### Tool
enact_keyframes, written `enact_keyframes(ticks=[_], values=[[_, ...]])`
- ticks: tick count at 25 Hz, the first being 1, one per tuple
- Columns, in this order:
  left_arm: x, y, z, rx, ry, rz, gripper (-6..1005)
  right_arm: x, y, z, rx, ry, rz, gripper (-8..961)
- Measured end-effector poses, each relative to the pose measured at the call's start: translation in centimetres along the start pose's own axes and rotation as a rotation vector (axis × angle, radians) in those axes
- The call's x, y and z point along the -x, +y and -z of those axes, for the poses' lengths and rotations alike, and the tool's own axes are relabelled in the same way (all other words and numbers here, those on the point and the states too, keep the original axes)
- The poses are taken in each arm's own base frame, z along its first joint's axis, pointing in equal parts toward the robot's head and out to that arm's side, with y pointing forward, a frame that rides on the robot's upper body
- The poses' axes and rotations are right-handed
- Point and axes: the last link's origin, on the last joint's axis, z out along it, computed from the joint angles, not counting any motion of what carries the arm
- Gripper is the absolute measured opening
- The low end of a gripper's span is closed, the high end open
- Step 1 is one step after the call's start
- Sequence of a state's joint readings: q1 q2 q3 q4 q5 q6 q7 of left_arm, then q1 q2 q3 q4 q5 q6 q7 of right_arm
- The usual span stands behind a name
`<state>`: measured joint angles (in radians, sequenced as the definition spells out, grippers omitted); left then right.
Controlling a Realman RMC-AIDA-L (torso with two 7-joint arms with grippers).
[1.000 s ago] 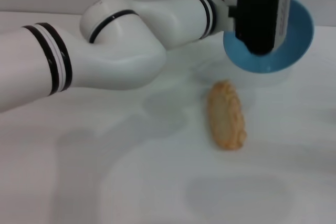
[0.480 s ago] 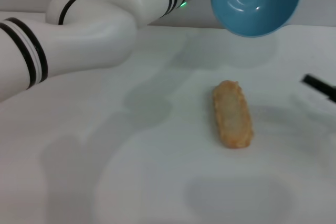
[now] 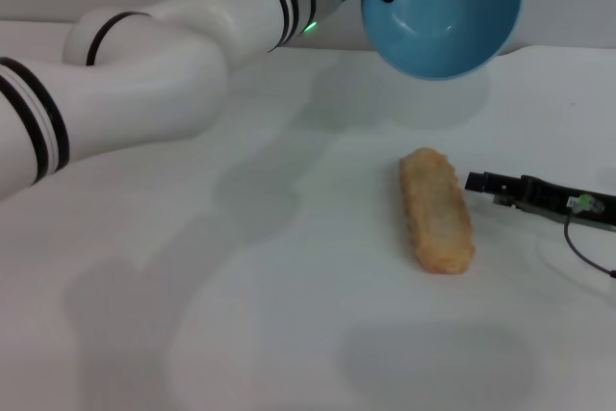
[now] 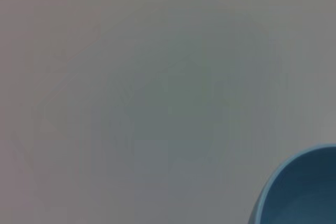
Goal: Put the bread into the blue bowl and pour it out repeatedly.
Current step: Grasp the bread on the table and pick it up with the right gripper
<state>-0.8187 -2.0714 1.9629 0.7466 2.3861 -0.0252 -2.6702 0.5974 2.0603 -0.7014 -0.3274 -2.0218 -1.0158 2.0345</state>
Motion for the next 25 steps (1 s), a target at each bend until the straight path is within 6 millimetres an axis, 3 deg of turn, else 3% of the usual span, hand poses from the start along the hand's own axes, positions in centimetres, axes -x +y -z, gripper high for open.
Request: enact_keyframes(ticks=[25], values=[[1.2,0.3,0.3,-0.006,-0.01,0.008,-2,-1.2,1.9,-3.2,-0.006,0.05,0.031,713]])
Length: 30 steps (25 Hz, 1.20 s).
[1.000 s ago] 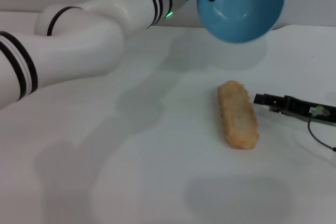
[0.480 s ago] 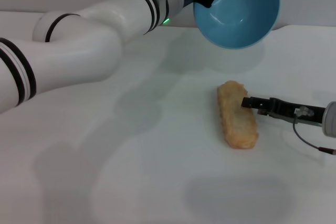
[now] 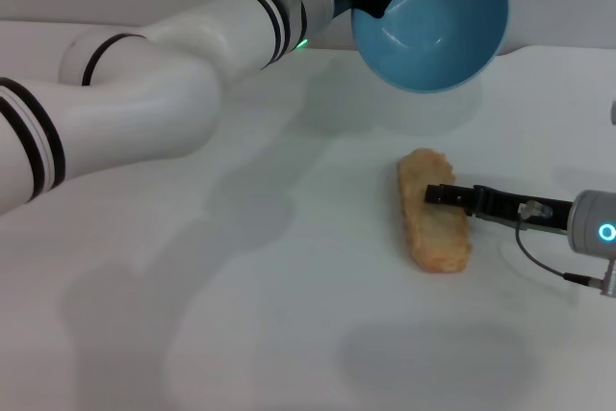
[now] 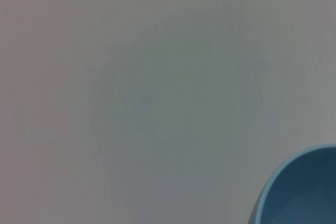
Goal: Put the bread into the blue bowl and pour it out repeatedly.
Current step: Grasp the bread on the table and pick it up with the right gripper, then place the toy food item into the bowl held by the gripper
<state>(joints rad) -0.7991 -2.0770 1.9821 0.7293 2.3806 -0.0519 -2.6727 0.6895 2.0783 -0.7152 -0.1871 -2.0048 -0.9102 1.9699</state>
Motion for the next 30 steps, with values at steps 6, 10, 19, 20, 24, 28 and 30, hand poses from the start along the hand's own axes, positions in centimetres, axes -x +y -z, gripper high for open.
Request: enact_keyframes(ticks=[6,10,19,20,24,28,30], values=[[0.1,-0.1,0.0,-0.002,-0.001,0.003,-2,-0.1,0.2,-0.5,-0.007,0.008,-0.001,712],[0.2,-0.2,0.0,-0.004,-0.004,0.003,-2,-0.3,0.3,-0.6,-0.007,0.019,-0.002,693],[0.4,-0.3,0.0,-0.006,-0.011,0.001,-1,0.1,0.4,-0.3,0.013,-0.003,0.038,473],[0.4,-0.3,0.0,-0.007,-0.012,0.001,-1,0.2,0.4,-0.1,0.016,-0.009,0.037,462],[0.5,-0.6,0.0,-0.013,-0.014,0.004,-1,0.9,-0.9,1.3,0.009,-0.084,0.007,421],[0.6,-1.4,-0.1,-0.028,-0.029,0.007,-2,1.7,-3.8,5.0,-0.036,-0.213,-0.041,391],[0.6,-1.4,-0.2,-0.021,-0.044,0.006,-2,2.0,-4.8,7.0,-0.046,-0.282,-0.059,376]])
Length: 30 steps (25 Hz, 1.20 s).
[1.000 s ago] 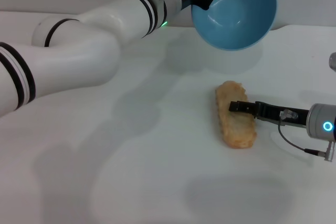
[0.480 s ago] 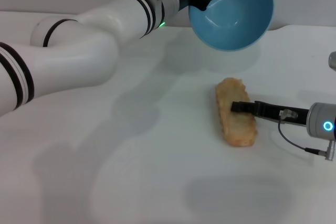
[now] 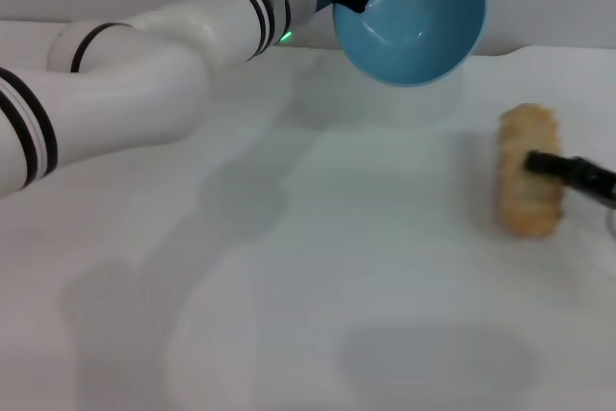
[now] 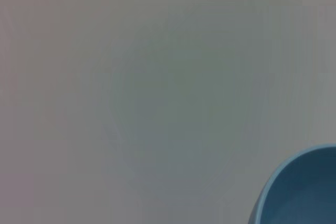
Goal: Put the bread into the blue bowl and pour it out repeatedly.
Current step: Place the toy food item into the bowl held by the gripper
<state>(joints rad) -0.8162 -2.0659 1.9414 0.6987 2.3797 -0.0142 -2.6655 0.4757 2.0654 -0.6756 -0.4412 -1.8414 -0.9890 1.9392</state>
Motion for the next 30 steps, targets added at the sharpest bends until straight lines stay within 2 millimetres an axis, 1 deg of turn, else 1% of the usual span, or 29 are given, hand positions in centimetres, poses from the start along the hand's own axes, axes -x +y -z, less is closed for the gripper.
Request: enact_keyframes(ticks=[1,2,3,5,6,7,8,9,10,12,14,15,16,17,19,20,21,22,24,27,28,30], values=[[0.0,0.0,0.0,0.0,0.0,0.0,-2,0.0,0.0,0.0,0.0,0.0,0.0,368],[0.0,0.1,-0.1,0.01,-0.014,-0.004,-2,0.7,-0.5,1.0,-0.003,-0.04,-0.003,361],[-0.2,0.4,-0.2,0.028,-0.032,-0.015,-2,1.2,-0.7,1.6,-0.005,-0.066,-0.001,353],[-0.4,0.9,-0.5,0.055,-0.063,-0.033,-2,2.8,-1.3,3.3,-0.018,-0.138,0.011,338],[-0.4,1.0,-0.6,0.067,-0.079,-0.04,-2,4.4,-1.6,4.7,-0.025,-0.202,0.028,330],[-0.6,1.8,-0.9,0.109,-0.13,-0.068,-2,5.3,-1.6,5.4,-0.02,-0.231,0.041,322],[-0.6,2.1,-1.0,0.123,-0.145,-0.078,-1,6.0,-1.3,6.0,0.001,-0.248,0.056,314],[-0.6,2.1,-1.0,0.123,-0.145,-0.078,-1,6.0,-1.3,6.0,0.001,-0.248,0.056,306],[-0.8,2.7,-1.0,0.147,-0.164,-0.097,-1,6.7,-0.8,6.5,0.027,-0.266,0.073,298],[-1.1,3.8,-1.1,0.184,-0.184,-0.129,-1,7.7,0.4,6.7,0.085,-0.279,0.106,282],[-1.3,4.6,-1.1,0.21,-0.197,-0.145,-1,8.4,1.9,6.4,0.149,-0.278,0.14,266],[-1.5,5.0,-1.1,0.226,-0.21,-0.157,-1,8.8,3.4,5.9,0.211,-0.266,0.166,259],[-1.5,5.3,-1.1,0.239,-0.221,-0.163,-1,8.9,4.0,5.7,0.234,-0.26,0.174,251],[-1.7,6.0,-1.0,0.259,-0.236,-0.172,-1,8.9,4.0,5.7,0.234,-0.26,0.174,243],[-1.7,6.3,-1.0,0.266,-0.241,-0.172,-1,9.0,5.0,5.1,0.28,-0.242,0.184,231],[-1.8,6.5,-1.0,0.269,-0.242,-0.168,-1,8.8,6.1,4.1,0.318,-0.208,0.195,228],[-1.8,6.6,-1.0,0.27,-0.243,-0.165,-1,8.4,6.5,3.5,0.333,-0.181,0.197,224],[-1.8,6.6,-1.0,0.271,-0.244,-0.161,-1,8.4,6.5,3.5,0.333,-0.181,0.197,220],[-1.8,6.6,-1.0,0.272,-0.246,-0.152,-1,7.6,7.3,2.3,0.357,-0.132,0.198,213],[-1.8,6.6,-1.0,0.274,-0.251,-0.139,-2,6.5,7.8,0.7,0.36,-0.074,0.186,202],[-1.8,6.6,-1.0,0.276,-0.254,-0.132,-2,6.5,7.8,0.7,0.36,-0.074,0.186,198],[-1.8,6.7,-1.0,0.282,-0.26,-0.113,-2,6.1,7.8,0.1,0.344,-0.054,0.187,190]])
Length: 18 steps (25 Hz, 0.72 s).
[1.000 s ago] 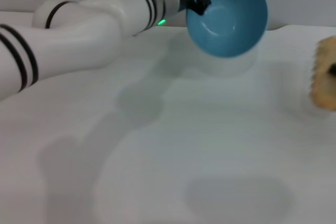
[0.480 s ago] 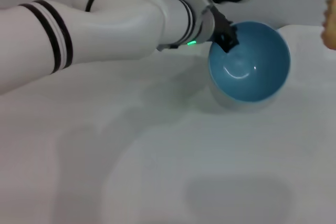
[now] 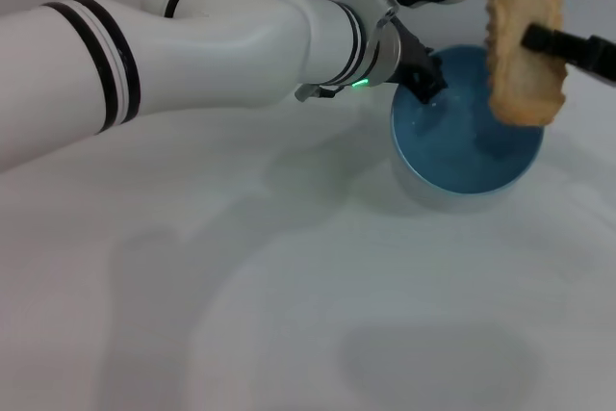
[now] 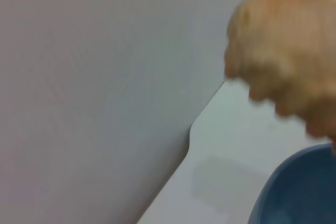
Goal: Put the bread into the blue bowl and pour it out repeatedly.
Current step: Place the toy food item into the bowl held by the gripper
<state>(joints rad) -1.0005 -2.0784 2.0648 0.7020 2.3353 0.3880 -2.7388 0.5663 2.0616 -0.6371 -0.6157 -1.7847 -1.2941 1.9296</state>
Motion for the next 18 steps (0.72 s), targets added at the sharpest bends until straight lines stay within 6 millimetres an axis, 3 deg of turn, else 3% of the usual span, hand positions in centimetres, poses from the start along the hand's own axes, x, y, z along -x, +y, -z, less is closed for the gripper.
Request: enact_keyframes(ticks=[12,18], values=[[0.2,0.4,0.0,0.028,-0.04,0.024,-2,-2.2,-0.2,-3.0,-0.062,0.131,0.041,166],[0.2,0.4,0.0,0.031,-0.04,0.033,-1,-2.4,-0.3,-3.1,-0.072,0.138,0.056,281]])
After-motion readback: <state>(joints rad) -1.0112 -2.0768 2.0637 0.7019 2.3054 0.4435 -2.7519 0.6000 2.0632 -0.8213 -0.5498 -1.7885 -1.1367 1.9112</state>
